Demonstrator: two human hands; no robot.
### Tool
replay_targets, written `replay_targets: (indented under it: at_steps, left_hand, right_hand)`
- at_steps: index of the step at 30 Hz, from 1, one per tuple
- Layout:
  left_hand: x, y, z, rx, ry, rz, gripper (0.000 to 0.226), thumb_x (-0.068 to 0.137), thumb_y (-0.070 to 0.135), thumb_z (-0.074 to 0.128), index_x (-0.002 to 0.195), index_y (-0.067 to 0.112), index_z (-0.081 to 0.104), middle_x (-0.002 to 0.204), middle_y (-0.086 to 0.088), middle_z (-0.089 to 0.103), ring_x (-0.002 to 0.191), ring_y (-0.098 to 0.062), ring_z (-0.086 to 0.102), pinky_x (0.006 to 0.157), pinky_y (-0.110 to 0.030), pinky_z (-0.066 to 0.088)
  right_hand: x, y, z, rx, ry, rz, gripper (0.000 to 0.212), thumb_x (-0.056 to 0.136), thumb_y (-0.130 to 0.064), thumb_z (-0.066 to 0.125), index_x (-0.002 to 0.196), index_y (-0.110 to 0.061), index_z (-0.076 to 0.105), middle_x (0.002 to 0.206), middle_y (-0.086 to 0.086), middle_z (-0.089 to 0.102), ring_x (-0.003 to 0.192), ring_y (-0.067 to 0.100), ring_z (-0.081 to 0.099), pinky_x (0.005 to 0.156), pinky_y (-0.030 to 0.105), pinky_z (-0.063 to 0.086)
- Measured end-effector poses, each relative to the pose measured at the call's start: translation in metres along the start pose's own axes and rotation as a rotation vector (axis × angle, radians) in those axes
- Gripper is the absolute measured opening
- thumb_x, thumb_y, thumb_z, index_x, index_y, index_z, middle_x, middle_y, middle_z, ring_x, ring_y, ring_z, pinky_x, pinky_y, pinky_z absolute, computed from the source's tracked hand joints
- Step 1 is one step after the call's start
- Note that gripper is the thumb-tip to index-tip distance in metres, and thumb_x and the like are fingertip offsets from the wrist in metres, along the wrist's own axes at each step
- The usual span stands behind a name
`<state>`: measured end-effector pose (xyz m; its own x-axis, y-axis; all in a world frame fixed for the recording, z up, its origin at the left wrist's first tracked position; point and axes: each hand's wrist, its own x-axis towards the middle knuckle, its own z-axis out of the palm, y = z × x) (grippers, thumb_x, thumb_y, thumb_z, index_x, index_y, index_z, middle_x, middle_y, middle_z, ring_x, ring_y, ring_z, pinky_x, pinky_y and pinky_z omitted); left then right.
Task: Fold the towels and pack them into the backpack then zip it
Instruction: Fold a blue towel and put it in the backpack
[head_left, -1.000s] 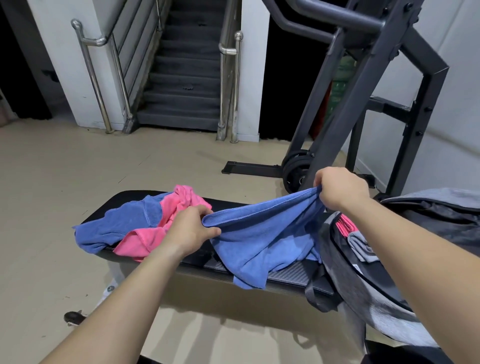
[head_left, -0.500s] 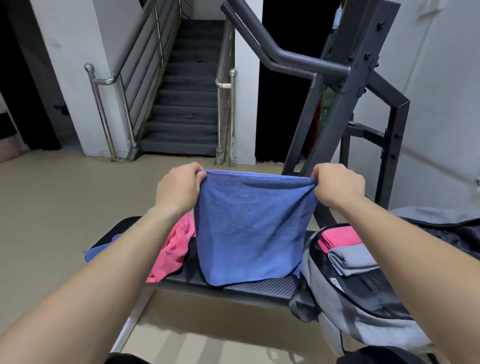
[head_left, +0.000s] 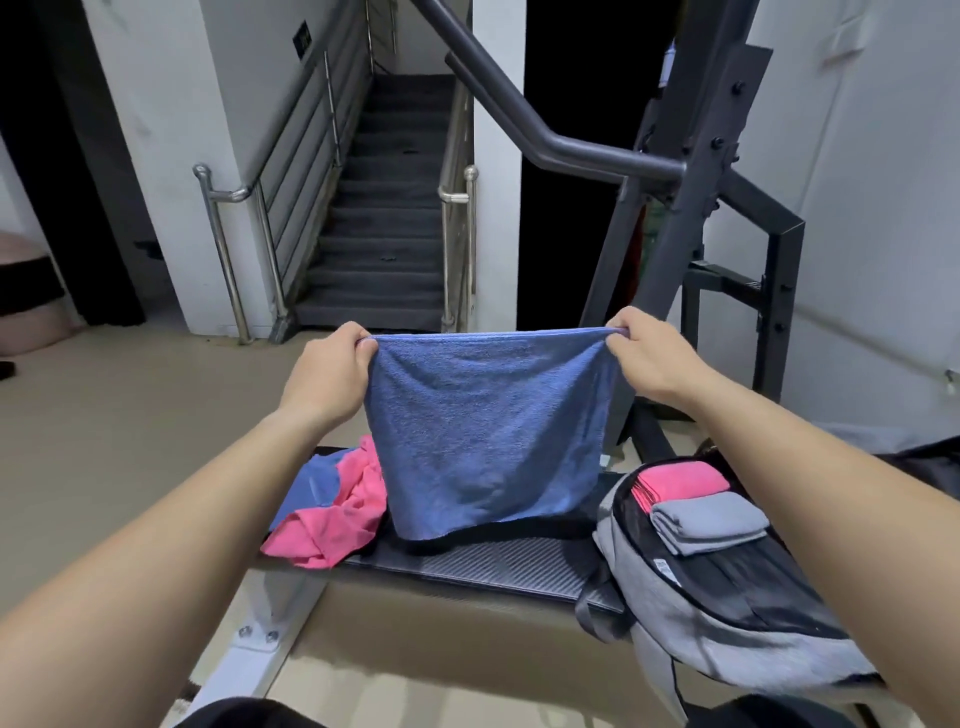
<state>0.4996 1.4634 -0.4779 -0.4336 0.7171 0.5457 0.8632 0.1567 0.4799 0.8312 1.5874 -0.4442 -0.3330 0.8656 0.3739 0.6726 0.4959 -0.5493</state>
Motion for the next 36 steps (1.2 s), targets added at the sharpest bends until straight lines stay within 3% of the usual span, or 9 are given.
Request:
replay_targets:
  at_steps: [3, 7, 12, 17, 21, 25, 27, 31, 36]
  left_hand:
    - [-0.003, -0.002, -0.007, 0.013, 0.041, -0.022, 0.025, 0.103, 0.038, 0.038, 0.100, 0.024, 0.058, 0.100, -0.011, 0.068, 0.088, -0.032, 0.055, 0.074, -0.039, 0.043]
    - [0.006, -0.006, -0.008, -0.005, 0.070, -0.057, 0.023, 0.102, 0.040, 0.040, 0.104, 0.026, 0.058, 0.102, -0.007, 0.067, 0.089, -0.029, 0.052, 0.075, -0.037, 0.041]
    - [0.012, -0.034, 0.032, 0.207, -0.134, -0.129, 0.021, 0.099, 0.041, 0.043, 0.100, 0.028, 0.059, 0.105, -0.005, 0.068, 0.086, -0.029, 0.055, 0.071, -0.036, 0.041]
    - [0.004, -0.058, 0.100, 0.191, -0.300, -0.225, 0.017, 0.095, 0.030, 0.048, 0.092, 0.018, 0.059, 0.097, -0.013, 0.071, 0.087, -0.033, 0.066, 0.070, -0.032, 0.045]
    - [0.011, -0.062, 0.138, -0.059, -0.236, -0.256, 0.010, 0.098, 0.016, 0.052, 0.091, 0.011, 0.057, 0.080, -0.004, 0.067, 0.043, 0.003, 0.060, 0.048, -0.013, 0.040]
    - [0.032, -0.071, 0.165, -0.092, -0.183, -0.234, 0.015, 0.097, 0.024, 0.053, 0.090, 0.015, 0.064, 0.081, -0.007, 0.071, 0.076, -0.027, 0.070, 0.077, -0.034, 0.055]
    - [0.040, -0.078, 0.179, -0.075, -0.204, -0.238, 0.013, 0.095, 0.024, 0.057, 0.088, 0.018, 0.065, 0.086, -0.006, 0.071, 0.086, -0.030, 0.068, 0.084, -0.038, 0.055]
    - [0.045, -0.087, 0.200, -0.079, -0.205, -0.229, 0.013, 0.098, 0.026, 0.056, 0.088, 0.020, 0.063, 0.085, -0.006, 0.068, 0.088, -0.029, 0.064, 0.080, -0.030, 0.046]
    - [0.042, -0.091, 0.206, -0.058, -0.202, -0.214, 0.014, 0.099, 0.027, 0.053, 0.092, 0.019, 0.063, 0.088, -0.005, 0.067, 0.089, -0.026, 0.058, 0.078, -0.029, 0.039]
  right_hand:
    - [-0.003, -0.005, 0.006, 0.203, -0.043, 0.050, 0.021, 0.098, -0.015, 0.034, 0.099, -0.011, 0.055, 0.086, 0.011, 0.066, 0.067, 0.029, 0.066, 0.061, 0.040, 0.060]
    - [0.003, -0.004, 0.022, 0.192, -0.053, 0.067, 0.020, 0.098, -0.016, 0.037, 0.100, -0.011, 0.057, 0.083, 0.008, 0.062, 0.062, 0.026, 0.060, 0.049, 0.030, 0.051]
    - [0.017, 0.025, 0.073, 0.039, -0.195, 0.181, 0.018, 0.092, -0.011, 0.036, 0.084, -0.007, 0.052, 0.078, 0.014, 0.059, 0.059, 0.029, 0.056, 0.055, 0.038, 0.052]
    - [0.021, 0.057, 0.130, -0.269, -0.195, 0.260, 0.019, 0.096, -0.017, 0.038, 0.104, -0.013, 0.055, 0.100, 0.008, 0.060, 0.090, 0.033, 0.059, 0.076, 0.039, 0.050]
    - [0.037, 0.072, 0.156, -0.067, -0.142, 0.324, 0.019, 0.094, -0.009, 0.034, 0.102, -0.010, 0.052, 0.098, 0.015, 0.062, 0.080, 0.036, 0.068, 0.067, 0.046, 0.061]
    - [0.061, 0.085, 0.166, 0.031, -0.126, 0.385, 0.023, 0.094, -0.004, 0.032, 0.102, -0.008, 0.052, 0.092, 0.018, 0.063, 0.071, 0.036, 0.072, 0.065, 0.050, 0.063]
    - [0.069, 0.094, 0.172, 0.016, -0.139, 0.389, 0.024, 0.092, -0.003, 0.034, 0.101, -0.006, 0.056, 0.092, 0.021, 0.067, 0.070, 0.036, 0.072, 0.068, 0.049, 0.063]
    - [0.077, 0.109, 0.183, 0.017, -0.144, 0.369, 0.023, 0.088, -0.009, 0.037, 0.101, -0.012, 0.055, 0.102, 0.018, 0.066, 0.084, 0.034, 0.068, 0.071, 0.036, 0.056]
    - [0.076, 0.116, 0.185, 0.102, -0.119, 0.387, 0.025, 0.084, -0.008, 0.041, 0.095, -0.002, 0.063, 0.096, 0.014, 0.067, 0.087, 0.033, 0.068, 0.079, 0.044, 0.058]
